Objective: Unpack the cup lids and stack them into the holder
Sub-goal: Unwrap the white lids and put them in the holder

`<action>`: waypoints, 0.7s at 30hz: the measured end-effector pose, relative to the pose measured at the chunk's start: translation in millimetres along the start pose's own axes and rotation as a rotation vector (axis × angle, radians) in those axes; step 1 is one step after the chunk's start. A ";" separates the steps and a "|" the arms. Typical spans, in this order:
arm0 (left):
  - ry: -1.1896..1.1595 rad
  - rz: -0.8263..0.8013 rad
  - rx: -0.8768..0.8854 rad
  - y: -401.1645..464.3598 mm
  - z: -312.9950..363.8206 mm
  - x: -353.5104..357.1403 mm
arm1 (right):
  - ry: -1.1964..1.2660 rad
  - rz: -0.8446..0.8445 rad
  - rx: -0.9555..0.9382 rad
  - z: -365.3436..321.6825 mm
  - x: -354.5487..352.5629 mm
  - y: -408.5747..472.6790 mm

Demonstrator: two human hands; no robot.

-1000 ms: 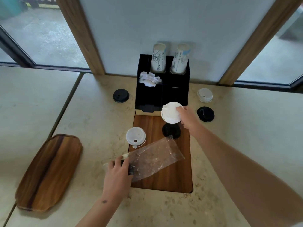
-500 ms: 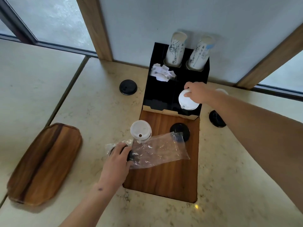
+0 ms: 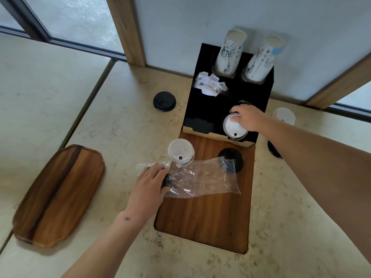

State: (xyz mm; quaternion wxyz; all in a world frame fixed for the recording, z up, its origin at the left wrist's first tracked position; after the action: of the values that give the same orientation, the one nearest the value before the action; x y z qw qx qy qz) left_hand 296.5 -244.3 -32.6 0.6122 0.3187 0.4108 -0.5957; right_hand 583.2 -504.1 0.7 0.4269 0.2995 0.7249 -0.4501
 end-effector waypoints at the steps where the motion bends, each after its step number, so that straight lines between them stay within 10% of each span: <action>1: 0.030 0.014 0.000 -0.8 -2.8 1.2 | 0.048 0.025 0.019 2.4 2.3 -1.4; 21: 0.190 -0.062 0.067 -24.9 -16.1 20.7 | -0.238 0.114 0.084 7.0 47.3 -34.2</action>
State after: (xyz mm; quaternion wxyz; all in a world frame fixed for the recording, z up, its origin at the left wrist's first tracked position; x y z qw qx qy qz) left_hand 268.8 -242.0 -55.8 0.5410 0.3811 0.4564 -0.5948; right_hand 536.1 -522.3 -29.3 0.5219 0.3021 0.6315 -0.4874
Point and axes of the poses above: each hand's wrist, its own y-axis towards the middle knuckle, its own x-axis out of the palm, z = x × y, the point moved 7 cm from there along y, towards the middle knuckle, and after that the axes turned 4 degrees about -x, right-handed, at the moved point
